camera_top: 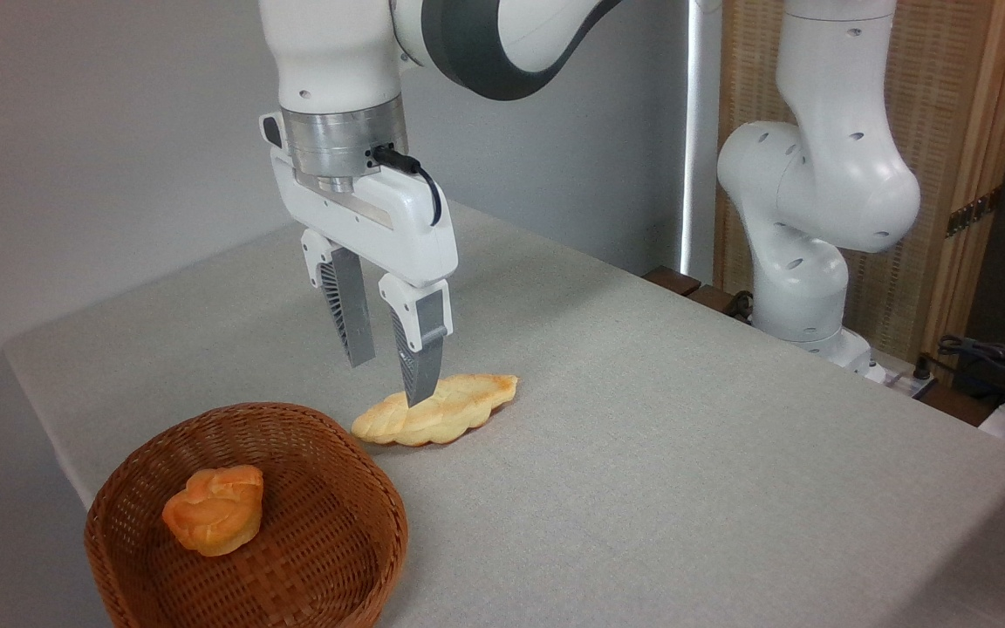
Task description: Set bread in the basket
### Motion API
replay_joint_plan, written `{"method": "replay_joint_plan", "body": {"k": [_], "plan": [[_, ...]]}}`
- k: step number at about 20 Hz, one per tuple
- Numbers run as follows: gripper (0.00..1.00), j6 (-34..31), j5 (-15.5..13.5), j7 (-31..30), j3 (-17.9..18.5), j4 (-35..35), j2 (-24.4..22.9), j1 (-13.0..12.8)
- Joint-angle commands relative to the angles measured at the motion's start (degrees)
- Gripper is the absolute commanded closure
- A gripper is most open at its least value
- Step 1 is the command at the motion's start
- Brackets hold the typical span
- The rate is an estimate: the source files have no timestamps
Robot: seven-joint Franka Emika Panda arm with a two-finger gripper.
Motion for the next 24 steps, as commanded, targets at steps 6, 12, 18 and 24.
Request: {"method": "replay_joint_plan", "body": {"k": [6, 12, 18, 24], "plan": [[0.0, -0.8, -1.0, -0.9, -0.5, 0.8, 1.0, -0.6], [0.0, -0.8, -1.0, -0.9, -0.6, 0.8, 1.1, -0.7], [0.0, -0.8, -1.1, -1.1, -1.0, 0.9, 1.0, -0.7], [0.0, -0.8, -1.2, -1.0, -1.7, 0.8, 1.2, -0.7]]}}
